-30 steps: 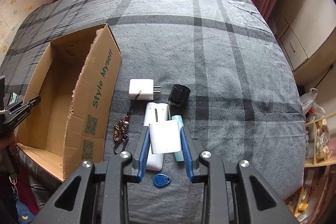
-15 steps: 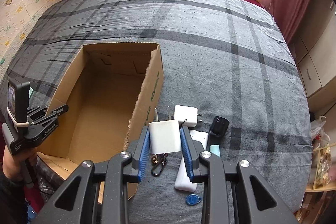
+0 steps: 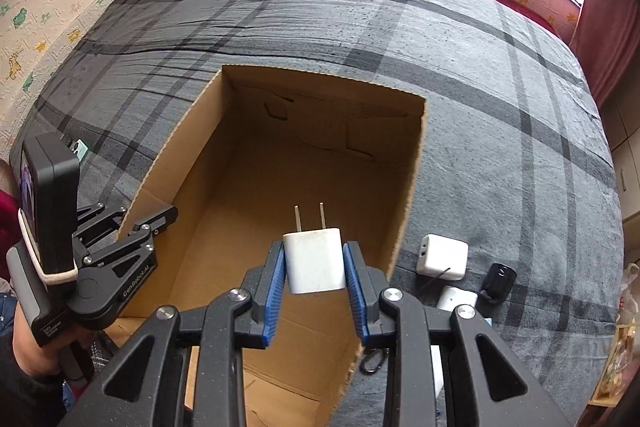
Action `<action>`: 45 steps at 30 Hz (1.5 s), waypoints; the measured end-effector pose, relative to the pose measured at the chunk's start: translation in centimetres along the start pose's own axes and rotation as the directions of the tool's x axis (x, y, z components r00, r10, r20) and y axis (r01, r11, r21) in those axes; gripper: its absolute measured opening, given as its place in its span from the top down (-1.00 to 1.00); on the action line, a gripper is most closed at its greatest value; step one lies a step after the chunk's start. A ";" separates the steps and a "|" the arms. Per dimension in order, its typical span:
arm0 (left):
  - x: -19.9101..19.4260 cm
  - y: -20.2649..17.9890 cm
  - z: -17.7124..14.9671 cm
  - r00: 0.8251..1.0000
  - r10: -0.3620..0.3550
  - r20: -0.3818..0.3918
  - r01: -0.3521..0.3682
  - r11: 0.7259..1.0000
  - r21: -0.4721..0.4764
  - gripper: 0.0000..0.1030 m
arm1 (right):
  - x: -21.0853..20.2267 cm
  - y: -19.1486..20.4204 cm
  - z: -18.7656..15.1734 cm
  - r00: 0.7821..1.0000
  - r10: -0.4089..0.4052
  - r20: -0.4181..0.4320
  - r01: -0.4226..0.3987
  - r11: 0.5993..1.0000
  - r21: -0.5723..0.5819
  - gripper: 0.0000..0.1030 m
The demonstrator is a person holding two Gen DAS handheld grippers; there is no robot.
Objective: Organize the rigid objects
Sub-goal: 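Lift the white charger with the right gripper and carry it over the box, then open the right gripper to drop the charger into the box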
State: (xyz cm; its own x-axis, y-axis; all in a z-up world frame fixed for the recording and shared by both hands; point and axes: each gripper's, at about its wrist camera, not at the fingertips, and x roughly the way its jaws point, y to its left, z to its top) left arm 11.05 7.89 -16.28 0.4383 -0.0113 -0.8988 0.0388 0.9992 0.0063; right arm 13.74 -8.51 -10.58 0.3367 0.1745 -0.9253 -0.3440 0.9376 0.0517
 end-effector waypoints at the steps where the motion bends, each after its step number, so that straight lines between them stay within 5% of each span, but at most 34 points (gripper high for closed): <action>1: 0.0 0.0 0.0 1.000 0.003 0.000 -0.003 1.000 0.003 0.73 | 0.6 0.4 0.2 1.000 0.005 -0.006 -0.005 1.000 -0.003 0.40; 22: 0.0 0.1 0.1 1.000 0.004 -0.002 -0.004 1.000 0.001 0.73 | 11.9 4.1 1.0 0.971 0.015 -0.237 -0.014 1.000 0.007 0.39; 45: 0.0 0.1 0.1 1.000 0.003 -0.001 -0.003 1.000 -0.001 0.73 | 9.1 4.3 0.3 0.983 0.007 -0.185 -0.010 1.000 -0.014 0.19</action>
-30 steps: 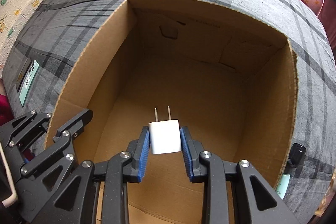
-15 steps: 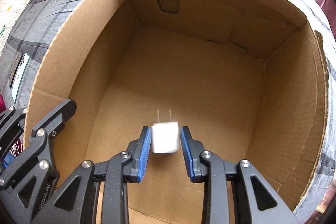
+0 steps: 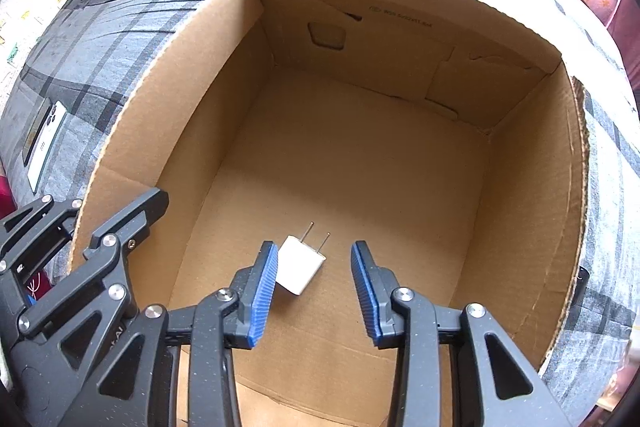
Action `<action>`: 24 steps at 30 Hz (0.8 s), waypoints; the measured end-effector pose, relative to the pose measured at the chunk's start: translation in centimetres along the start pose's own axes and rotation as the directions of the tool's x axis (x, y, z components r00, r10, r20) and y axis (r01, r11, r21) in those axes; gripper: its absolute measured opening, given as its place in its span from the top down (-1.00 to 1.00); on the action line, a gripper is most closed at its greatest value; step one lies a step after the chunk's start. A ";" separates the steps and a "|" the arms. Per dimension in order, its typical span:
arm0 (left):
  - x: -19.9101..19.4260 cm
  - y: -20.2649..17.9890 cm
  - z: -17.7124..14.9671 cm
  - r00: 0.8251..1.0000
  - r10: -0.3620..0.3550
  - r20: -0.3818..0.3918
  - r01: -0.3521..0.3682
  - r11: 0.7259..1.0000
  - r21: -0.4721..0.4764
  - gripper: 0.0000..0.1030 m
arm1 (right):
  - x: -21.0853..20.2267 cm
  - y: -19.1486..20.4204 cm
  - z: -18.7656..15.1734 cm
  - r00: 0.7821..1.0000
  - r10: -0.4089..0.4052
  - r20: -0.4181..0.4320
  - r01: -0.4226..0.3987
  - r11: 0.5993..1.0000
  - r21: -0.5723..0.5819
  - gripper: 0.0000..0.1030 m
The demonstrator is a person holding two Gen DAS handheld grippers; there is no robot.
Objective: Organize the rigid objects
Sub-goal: 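Open the right gripper to drop the charger into the box, then move the right gripper back to the light-blue bottle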
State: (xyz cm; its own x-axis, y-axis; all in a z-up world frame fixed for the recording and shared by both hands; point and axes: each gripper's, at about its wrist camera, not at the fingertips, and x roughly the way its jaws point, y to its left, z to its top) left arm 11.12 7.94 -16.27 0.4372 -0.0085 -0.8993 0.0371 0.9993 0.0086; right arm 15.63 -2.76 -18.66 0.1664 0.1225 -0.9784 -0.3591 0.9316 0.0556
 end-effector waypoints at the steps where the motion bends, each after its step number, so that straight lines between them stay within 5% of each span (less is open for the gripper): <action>1: 0.0 0.0 0.0 1.000 0.001 0.000 -0.001 1.000 0.001 0.73 | -0.4 -0.4 0.1 1.000 -0.002 0.006 0.002 1.000 0.002 0.17; 8: 0.0 -0.1 0.0 1.000 0.005 -0.002 -0.005 1.000 0.005 0.73 | -2.5 -1.0 -0.8 0.998 -0.022 0.051 0.022 1.000 0.001 0.04; 24: 0.0 0.0 0.0 1.000 0.012 -0.005 -0.012 1.000 0.008 0.73 | -9.3 -3.5 -2.0 0.983 -0.031 0.182 0.030 0.999 0.010 -0.75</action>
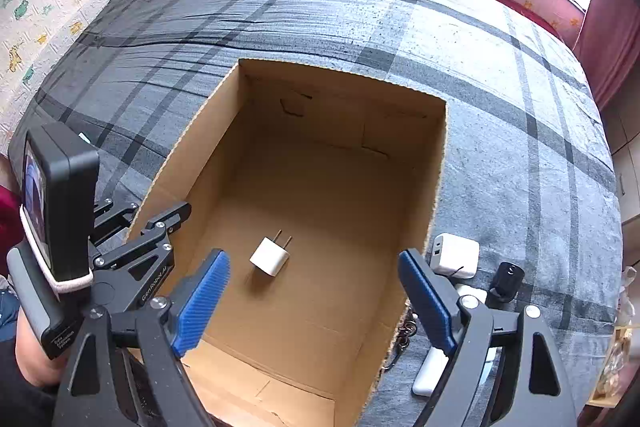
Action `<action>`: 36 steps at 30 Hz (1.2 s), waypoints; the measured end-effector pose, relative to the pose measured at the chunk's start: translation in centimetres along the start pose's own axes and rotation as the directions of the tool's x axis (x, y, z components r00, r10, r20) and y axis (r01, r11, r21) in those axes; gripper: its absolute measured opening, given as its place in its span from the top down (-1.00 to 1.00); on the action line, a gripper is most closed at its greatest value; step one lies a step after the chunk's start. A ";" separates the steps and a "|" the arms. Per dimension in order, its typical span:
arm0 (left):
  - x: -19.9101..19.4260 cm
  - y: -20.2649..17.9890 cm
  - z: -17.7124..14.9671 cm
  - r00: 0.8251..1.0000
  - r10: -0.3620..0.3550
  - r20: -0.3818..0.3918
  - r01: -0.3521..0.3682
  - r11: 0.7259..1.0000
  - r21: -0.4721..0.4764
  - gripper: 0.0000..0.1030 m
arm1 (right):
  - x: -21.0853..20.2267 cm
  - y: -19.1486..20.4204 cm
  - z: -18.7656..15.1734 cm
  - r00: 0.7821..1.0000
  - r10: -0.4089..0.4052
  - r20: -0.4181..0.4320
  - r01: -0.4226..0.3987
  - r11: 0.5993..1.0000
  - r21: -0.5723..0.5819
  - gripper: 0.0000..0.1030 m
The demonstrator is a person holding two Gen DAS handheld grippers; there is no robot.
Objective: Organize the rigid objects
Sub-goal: 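Move the right gripper back to the light-blue bottle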
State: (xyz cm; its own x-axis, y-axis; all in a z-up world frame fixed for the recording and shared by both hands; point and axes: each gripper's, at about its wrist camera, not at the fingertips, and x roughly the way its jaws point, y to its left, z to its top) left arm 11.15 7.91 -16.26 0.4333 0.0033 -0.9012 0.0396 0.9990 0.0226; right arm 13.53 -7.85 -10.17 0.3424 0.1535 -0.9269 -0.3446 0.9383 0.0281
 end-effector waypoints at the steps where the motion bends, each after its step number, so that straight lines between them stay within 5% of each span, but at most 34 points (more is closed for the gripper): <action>1: 0.0 0.0 0.0 1.000 0.000 0.000 0.000 1.000 0.000 0.73 | -0.3 -0.3 -0.1 1.000 -0.004 0.009 0.004 1.000 0.000 -0.76; 5: 0.0 -0.1 0.0 1.000 0.003 0.001 -0.003 1.000 0.003 0.73 | -2.0 -1.7 -0.6 0.999 -0.027 0.040 0.027 1.000 0.000 -0.92; 17: 0.0 -0.1 0.1 1.000 0.002 0.000 -0.002 1.000 0.003 0.73 | -4.4 -9.3 -3.3 0.990 -0.128 0.054 0.123 0.988 0.093 -0.99; 27: 0.0 -0.2 0.1 1.000 0.007 0.000 -0.007 1.000 0.005 0.73 | -2.7 -15.2 -6.7 0.979 -0.206 -0.003 0.203 0.964 0.171 -0.99; 36: 0.0 -0.4 0.0 1.000 0.014 0.000 -0.014 1.000 0.007 0.73 | 0.3 -17.9 -9.3 0.979 -0.195 -0.055 0.203 0.954 0.222 -0.99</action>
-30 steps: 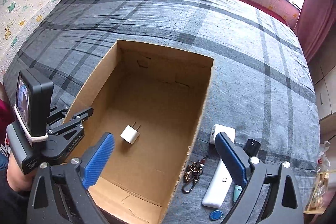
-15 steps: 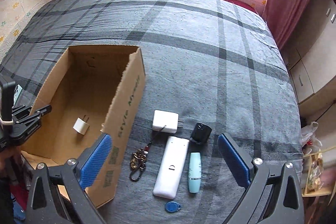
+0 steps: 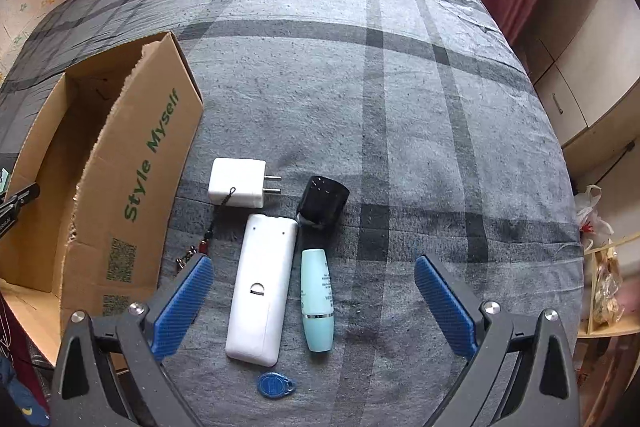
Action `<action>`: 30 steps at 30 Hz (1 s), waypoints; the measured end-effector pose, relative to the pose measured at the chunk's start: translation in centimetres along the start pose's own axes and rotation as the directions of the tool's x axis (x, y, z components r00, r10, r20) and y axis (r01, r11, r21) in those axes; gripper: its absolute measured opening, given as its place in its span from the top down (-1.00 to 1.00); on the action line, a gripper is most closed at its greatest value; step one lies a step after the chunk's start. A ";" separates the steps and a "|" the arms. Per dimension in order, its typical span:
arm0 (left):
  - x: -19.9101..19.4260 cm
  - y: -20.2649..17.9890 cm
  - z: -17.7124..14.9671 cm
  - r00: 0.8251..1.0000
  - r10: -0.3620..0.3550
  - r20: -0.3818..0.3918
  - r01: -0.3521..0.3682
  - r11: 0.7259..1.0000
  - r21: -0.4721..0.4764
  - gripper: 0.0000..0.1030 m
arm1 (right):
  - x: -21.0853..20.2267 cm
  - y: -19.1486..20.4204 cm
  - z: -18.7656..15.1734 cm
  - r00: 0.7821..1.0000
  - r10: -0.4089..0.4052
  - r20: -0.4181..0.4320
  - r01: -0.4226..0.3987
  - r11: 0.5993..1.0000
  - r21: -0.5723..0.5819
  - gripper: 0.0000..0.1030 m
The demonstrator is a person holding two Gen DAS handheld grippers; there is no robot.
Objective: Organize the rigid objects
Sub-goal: 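Move the right gripper back to the light-blue bottle, then close the right gripper around the light-blue bottle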
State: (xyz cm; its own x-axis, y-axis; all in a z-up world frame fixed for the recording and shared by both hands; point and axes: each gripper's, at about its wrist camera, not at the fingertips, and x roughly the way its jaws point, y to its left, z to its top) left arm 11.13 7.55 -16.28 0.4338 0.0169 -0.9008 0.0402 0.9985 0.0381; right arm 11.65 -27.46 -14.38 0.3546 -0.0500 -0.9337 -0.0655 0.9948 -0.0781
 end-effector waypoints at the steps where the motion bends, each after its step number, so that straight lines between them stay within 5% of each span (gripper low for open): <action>1: 0.0 0.0 0.0 1.000 0.000 0.000 0.000 1.000 0.001 0.73 | 0.4 -0.2 -0.2 1.000 -0.001 -0.004 0.001 1.000 0.005 -0.99; 19: 0.1 -0.1 0.1 1.000 0.012 -0.005 -0.012 1.000 0.007 0.73 | 7.0 -2.9 -3.8 0.994 -0.041 -0.101 0.049 0.996 0.074 -0.94; 30: 0.1 -0.1 0.1 1.000 0.015 -0.005 -0.015 1.000 0.008 0.72 | 8.2 -3.0 -3.9 0.993 0.000 -0.118 0.011 0.996 0.091 -0.44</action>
State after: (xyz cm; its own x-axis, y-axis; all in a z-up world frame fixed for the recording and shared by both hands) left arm 11.31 7.41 -16.33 0.4295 0.0326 -0.9025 0.0407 0.9976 0.0554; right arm 11.17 -31.15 -23.19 0.2420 -0.0605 -0.9684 0.0240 0.9981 -0.0563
